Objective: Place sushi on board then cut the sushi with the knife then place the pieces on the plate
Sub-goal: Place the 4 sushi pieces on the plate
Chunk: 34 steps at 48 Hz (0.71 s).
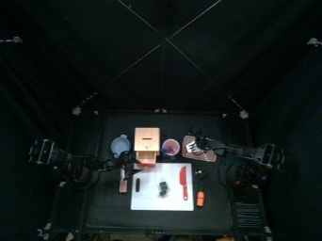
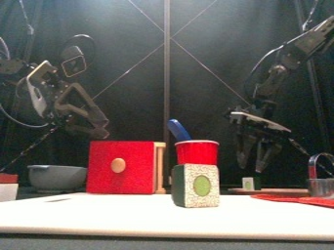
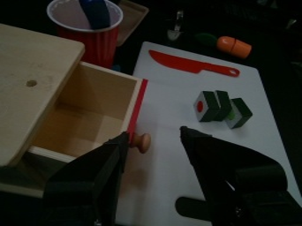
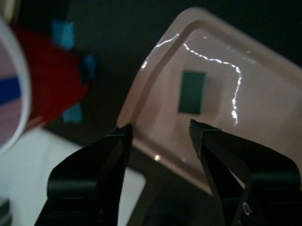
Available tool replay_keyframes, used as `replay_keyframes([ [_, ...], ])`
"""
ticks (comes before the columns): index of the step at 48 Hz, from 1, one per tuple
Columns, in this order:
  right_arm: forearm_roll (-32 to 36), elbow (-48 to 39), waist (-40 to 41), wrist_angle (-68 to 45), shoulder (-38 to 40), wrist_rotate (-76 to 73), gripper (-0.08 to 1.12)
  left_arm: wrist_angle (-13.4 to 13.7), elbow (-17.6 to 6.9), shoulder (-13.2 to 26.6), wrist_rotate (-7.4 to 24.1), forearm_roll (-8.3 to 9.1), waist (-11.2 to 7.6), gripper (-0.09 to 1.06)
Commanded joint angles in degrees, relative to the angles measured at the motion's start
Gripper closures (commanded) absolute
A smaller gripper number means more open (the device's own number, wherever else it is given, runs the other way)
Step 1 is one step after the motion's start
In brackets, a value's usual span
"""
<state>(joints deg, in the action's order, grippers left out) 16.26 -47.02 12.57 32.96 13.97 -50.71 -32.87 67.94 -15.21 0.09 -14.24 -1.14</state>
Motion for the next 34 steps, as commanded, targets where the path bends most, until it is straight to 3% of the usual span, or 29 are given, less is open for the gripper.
replay_keyframes([
  [1,3.87,2.90,-10.81,0.00,-0.18,2.02,0.16,-0.53,-1.93,-0.44,-0.09,-0.26,-0.09,0.10],
  [7,5.01,8.35,-16.79,0.00,-5.01,6.06,0.16,-0.53,-2.72,-0.53,0.00,-1.14,0.00,0.10],
  [17,2.72,19.42,-19.16,0.97,-14.15,18.90,0.16,-0.53,-2.72,-0.09,0.09,-3.16,0.18,0.10],
  [34,-12.39,26.81,-18.81,1.14,-21.45,40.08,0.16,-0.44,-1.93,0.00,0.00,-4.66,0.35,0.10],
])
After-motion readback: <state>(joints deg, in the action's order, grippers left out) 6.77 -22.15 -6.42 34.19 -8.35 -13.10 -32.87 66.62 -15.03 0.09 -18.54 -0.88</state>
